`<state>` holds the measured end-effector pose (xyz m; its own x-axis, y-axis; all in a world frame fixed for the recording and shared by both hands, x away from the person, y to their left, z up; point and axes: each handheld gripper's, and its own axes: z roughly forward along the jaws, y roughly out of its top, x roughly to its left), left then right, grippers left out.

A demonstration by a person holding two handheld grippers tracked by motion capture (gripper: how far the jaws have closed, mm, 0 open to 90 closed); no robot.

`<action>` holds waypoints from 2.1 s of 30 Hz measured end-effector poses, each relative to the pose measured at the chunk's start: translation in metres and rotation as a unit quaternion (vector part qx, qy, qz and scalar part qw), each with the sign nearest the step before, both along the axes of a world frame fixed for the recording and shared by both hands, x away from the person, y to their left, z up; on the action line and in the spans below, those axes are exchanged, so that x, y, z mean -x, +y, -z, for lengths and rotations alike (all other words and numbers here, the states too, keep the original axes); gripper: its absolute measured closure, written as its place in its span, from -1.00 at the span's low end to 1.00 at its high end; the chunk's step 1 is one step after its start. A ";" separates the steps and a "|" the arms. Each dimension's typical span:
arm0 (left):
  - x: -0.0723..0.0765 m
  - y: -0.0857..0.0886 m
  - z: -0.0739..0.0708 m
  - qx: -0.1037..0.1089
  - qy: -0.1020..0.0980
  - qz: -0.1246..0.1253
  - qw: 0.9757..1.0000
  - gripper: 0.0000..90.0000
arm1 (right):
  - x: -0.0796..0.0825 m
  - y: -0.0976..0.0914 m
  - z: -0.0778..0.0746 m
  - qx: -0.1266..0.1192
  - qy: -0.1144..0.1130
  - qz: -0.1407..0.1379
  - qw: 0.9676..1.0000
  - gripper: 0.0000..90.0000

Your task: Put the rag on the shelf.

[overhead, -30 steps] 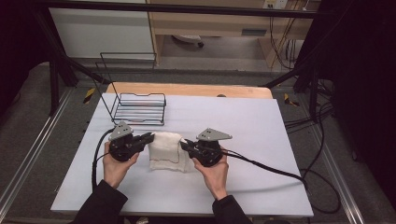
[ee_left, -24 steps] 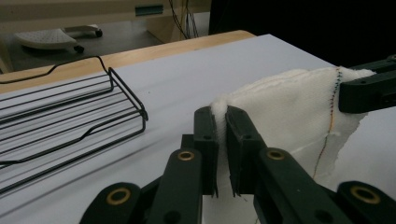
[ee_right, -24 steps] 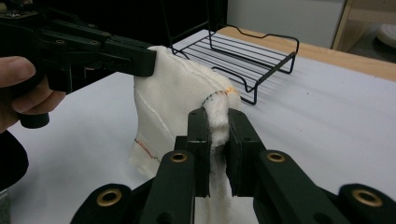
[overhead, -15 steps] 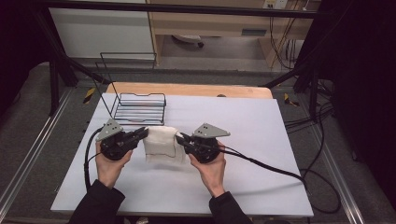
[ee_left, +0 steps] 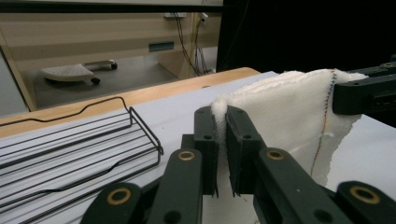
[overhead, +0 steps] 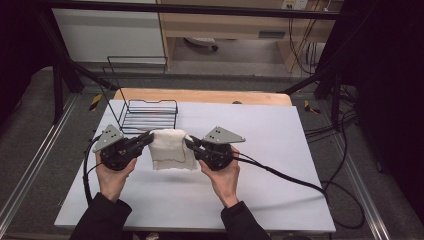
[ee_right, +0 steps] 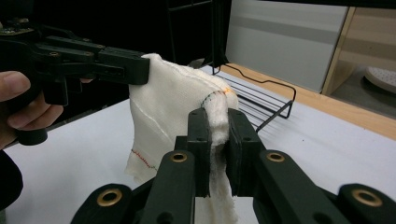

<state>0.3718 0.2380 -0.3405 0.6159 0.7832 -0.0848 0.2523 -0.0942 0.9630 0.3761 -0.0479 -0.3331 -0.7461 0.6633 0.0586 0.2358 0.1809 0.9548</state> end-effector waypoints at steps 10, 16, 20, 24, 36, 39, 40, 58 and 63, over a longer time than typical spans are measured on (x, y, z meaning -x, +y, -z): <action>0.003 0.011 -0.011 0.011 -0.020 -0.016 1.000 0.85 | -0.001 0.011 -0.012 -0.007 -0.023 -0.009 1.000 0.81; 0.005 0.018 -0.018 0.019 -0.031 -0.024 0.999 0.85 | -0.002 0.017 -0.018 -0.011 -0.034 -0.011 0.999 0.81; 0.005 0.023 -0.022 0.026 -0.035 -0.027 0.999 0.85 | -0.002 0.023 -0.023 -0.015 -0.042 -0.012 0.999 0.81; 0.005 0.027 -0.025 0.031 -0.039 -0.030 0.998 0.85 | -0.004 0.028 -0.028 -0.023 -0.053 -0.013 0.998 0.81; 0.000 0.036 -0.042 0.040 -0.058 -0.032 0.997 0.86 | -0.012 0.034 -0.038 -0.047 -0.071 -0.012 0.996 0.81; -0.002 0.038 -0.047 0.043 -0.065 -0.032 0.996 0.86 | -0.014 0.036 -0.044 -0.053 -0.077 -0.012 0.996 0.81; -0.002 0.039 -0.049 0.041 -0.071 -0.035 0.996 0.86 | -0.015 0.037 -0.046 -0.052 -0.080 -0.012 0.995 0.82; -0.015 0.053 -0.082 0.044 -0.101 -0.050 0.993 0.86 | -0.029 0.057 -0.077 -0.066 -0.116 -0.005 0.991 0.82; -0.018 0.057 -0.090 0.049 -0.109 -0.057 0.991 0.86 | -0.033 0.063 -0.087 -0.068 -0.128 -0.004 0.989 0.82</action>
